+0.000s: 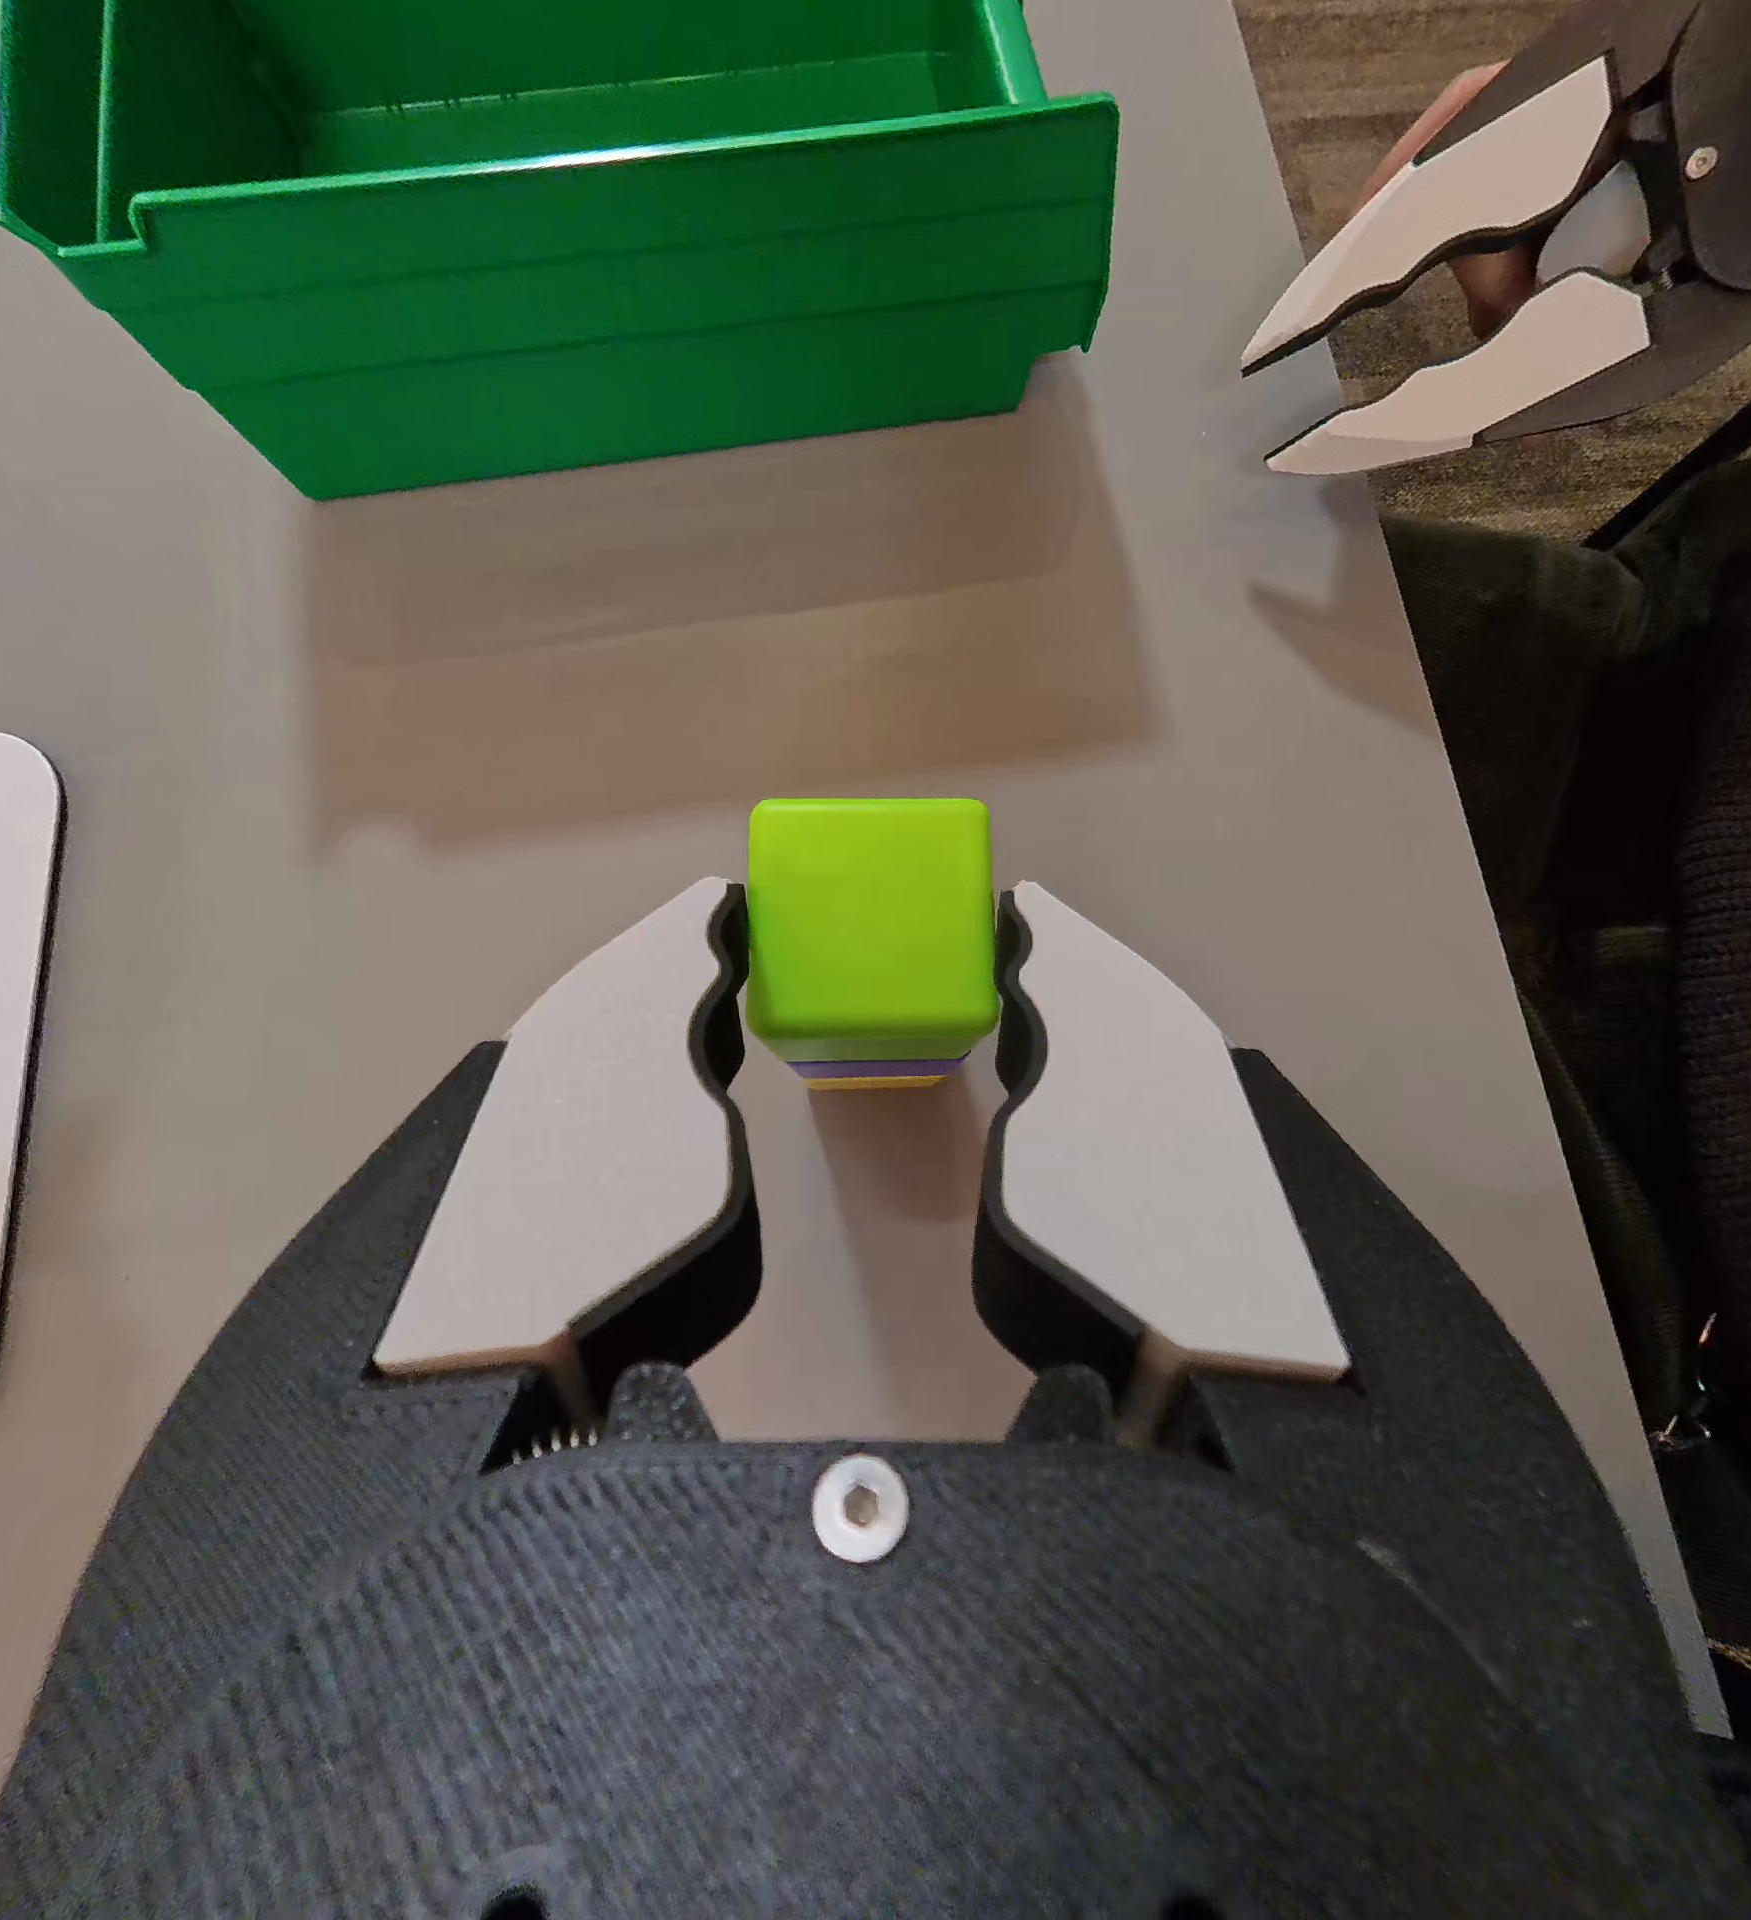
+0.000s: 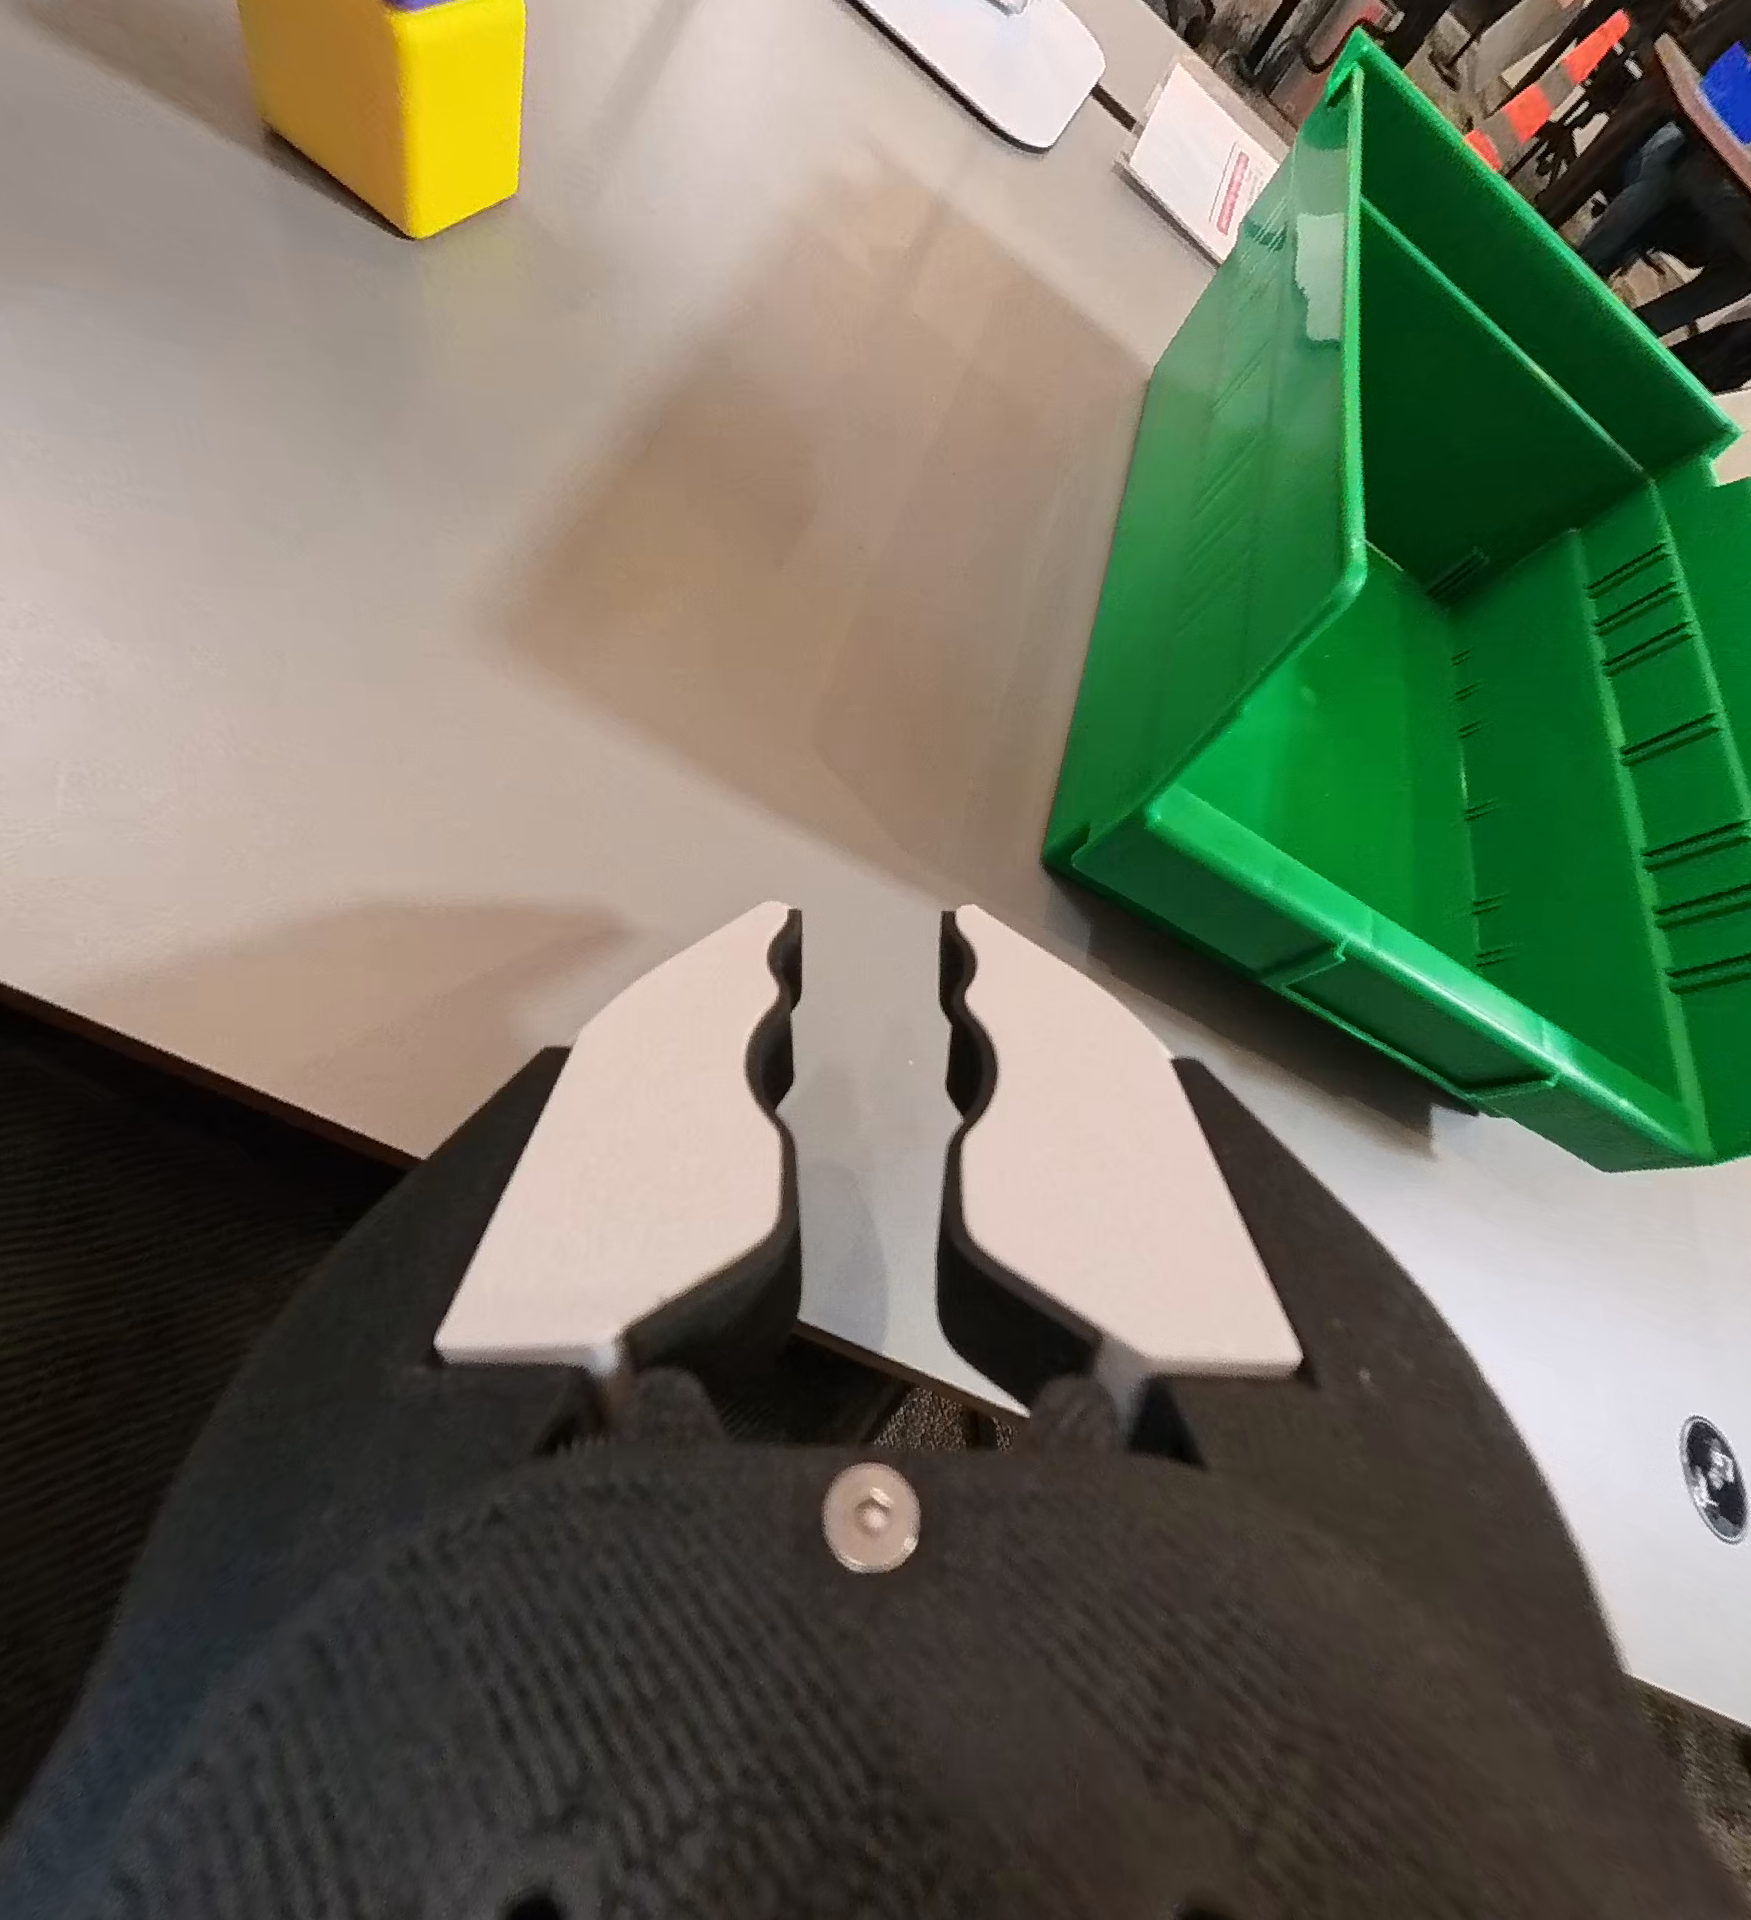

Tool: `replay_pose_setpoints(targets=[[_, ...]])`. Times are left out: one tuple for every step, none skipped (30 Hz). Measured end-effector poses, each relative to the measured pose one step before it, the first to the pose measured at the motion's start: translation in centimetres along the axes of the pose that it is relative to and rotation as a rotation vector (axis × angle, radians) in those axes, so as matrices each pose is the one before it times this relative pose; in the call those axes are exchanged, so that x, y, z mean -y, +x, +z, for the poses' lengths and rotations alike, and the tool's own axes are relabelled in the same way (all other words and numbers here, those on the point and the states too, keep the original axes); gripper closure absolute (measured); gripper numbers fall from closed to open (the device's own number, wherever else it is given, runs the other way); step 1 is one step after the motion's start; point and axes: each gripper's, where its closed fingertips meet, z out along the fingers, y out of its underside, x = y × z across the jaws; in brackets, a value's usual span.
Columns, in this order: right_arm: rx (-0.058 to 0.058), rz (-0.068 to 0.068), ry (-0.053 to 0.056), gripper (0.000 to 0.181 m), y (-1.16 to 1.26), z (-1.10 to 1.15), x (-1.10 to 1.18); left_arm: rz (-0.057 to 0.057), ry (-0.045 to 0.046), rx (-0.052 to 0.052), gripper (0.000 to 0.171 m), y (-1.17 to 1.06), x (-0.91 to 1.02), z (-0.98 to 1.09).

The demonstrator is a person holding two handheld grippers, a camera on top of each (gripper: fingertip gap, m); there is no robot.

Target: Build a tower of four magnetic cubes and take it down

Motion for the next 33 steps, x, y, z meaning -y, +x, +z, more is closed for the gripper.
replay_pose_setpoints(targets=[[0.0003,-0.0007,0.0004,0.155,-0.007,0.015,0.019,-0.0055,-0.00271,-0.0009,0.124,0.073,-0.012,0.005],[0.0008,-0.0005,0.0007,0.155,-0.021,0.023,0.029,-0.0089,-0.00406,-0.0032,0.124,0.096,-0.023,0.000],[0.0015,-0.0005,0.0005,0.155,-0.021,0.027,0.026,-0.0127,-0.00681,-0.0057,0.124,0.098,-0.069,-0.005],[0.0014,-0.0011,0.0004,0.155,-0.024,0.038,0.038,-0.0146,-0.00848,-0.0046,0.124,0.075,-0.094,-0.010],[0.0013,-0.0018,0.0006,0.155,-0.034,0.045,0.041,-0.0116,-0.00863,-0.0007,0.123,0.030,-0.092,-0.006],[0.0016,-0.0021,0.0007,0.155,-0.032,0.040,0.036,-0.0051,-0.00853,0.0054,0.123,-0.020,-0.090,-0.027],[0.0017,-0.0019,0.0009,0.155,-0.035,0.042,0.053,0.0011,-0.00580,0.0078,0.123,0.009,-0.054,-0.024],[0.0016,-0.0016,0.0012,0.155,-0.031,0.038,0.049,0.0040,-0.00623,0.0096,0.123,-0.007,-0.056,-0.024],[0.0016,-0.0012,0.0014,0.155,-0.026,0.046,0.051,0.0024,-0.00633,0.0107,0.122,-0.033,-0.061,-0.018],[0.0019,-0.0007,0.0016,0.155,-0.020,0.048,0.061,0.0025,-0.00468,0.0102,0.122,-0.041,-0.040,-0.009],[0.0022,-0.0008,0.0016,0.155,-0.028,0.054,0.068,0.0044,0.00031,0.0096,0.123,-0.027,0.013,0.001],[0.0023,-0.0012,0.0013,0.155,-0.031,0.058,0.072,0.0048,0.00507,0.0092,0.123,-0.026,0.069,-0.013],[0.0023,-0.0017,0.0014,0.155,-0.047,0.052,0.065,0.0034,0.00483,0.0063,0.123,0.016,0.043,-0.023],[0.0021,-0.0020,0.0017,0.155,-0.043,0.055,0.070,0.0000,0.00185,0.0089,0.123,-0.043,-0.009,-0.031],[0.0018,-0.0020,0.0017,0.155,-0.038,0.037,0.070,-0.0040,0.00384,0.0115,0.122,-0.096,0.027,-0.049],[0.0016,-0.0018,0.0014,0.155,-0.029,0.040,0.052,-0.0059,0.00941,0.0164,0.119,-0.171,0.100,-0.078],[0.0013,-0.0013,0.0012,0.155,-0.016,0.040,0.056,-0.0029,0.01359,0.0076,0.117,-0.025,0.157,-0.132],[0.0013,-0.0008,0.0010,0.155,-0.019,0.038,0.054,-0.0055,0.01228,0.0035,0.116,0.012,0.143,-0.197],[0.0015,-0.0005,0.0010,0.155,-0.020,0.031,0.033,-0.0081,0.00789,-0.0015,0.113,0.045,0.118,-0.254],[0.0014,-0.0007,0.0009,0.155,-0.022,0.037,0.039,-0.0086,0.00601,-0.0020,0.110,0.042,0.084,-0.366],[0.0011,-0.0011,0.0006,0.155,-0.027,0.017,0.029,-0.0095,0.01382,0.0017,0.108,-0.009,0.187,-0.499],[0.0006,-0.0011,0.0008,0.155,-0.004,0.012,0.017,-0.0085,0.02339,0.0024,0.108,-0.028,0.309,-0.724],[0.0003,-0.0007,0.0008,0.155,-0.002,0.013,0.032,-0.0091,0.03048,0.0060,0.108,-0.104,0.392,-0.965],[0.0005,-0.0003,0.0006,0.155,0.004,0.010,0.007,-0.0102,0.03844,0.0111,0.106,-0.228,0.506,-1.255],[0.0006,-0.0001,0.0005,0.155,0.004,0.022,0.013,-0.0133,0.05008,0.0195,0.104,-0.393,0.639,-1.558],[0.0006,-0.0001,0.0004,0.155,0.005,0.021,0.011,-0.0183,0.05810,0.0332,0.101,-0.671,0.724,-1.865],[0.0007,-0.0002,0.0004,0.155,0.000,0.027,0.017,-0.0289,0.06139,0.0556,0.098,-1.122,0.759,-2.107],[0.0013,-0.0004,0.0005,0.155,-0.018,0.045,0.025,-0.0374,0.06022,0.0734,0.096,-1.513,0.690,-2.284],[0.0020,-0.0012,0.0003,0.155,-0.050,0.051,0.043,-0.0455,0.05528,0.0996,0.094,-2.099,0.545,-2.386],[0.0023,-0.0026,-0.0003,0.155,-0.056,0.063,0.027,-0.0567,0.04335,0.1251,0.092,-2.728,0.266,-2.342],[0.0020,-0.0041,-0.0006,0.155,-0.073,0.074,0.038,-0.0647,0.02092,0.1466,0.093,-3.307,-0.159,-2.142],[0.0016,-0.0047,-0.0005,0.155,-0.060,0.069,0.047,-0.0663,-0.00069,0.1587,0.093,-3.716,-0.618,-1.789],[0.0016,-0.0042,0.0001,0.155,-0.055,0.080,0.069,-0.0689,-0.01318,0.1451,0.094,-3.719,-0.959,-1.290]])
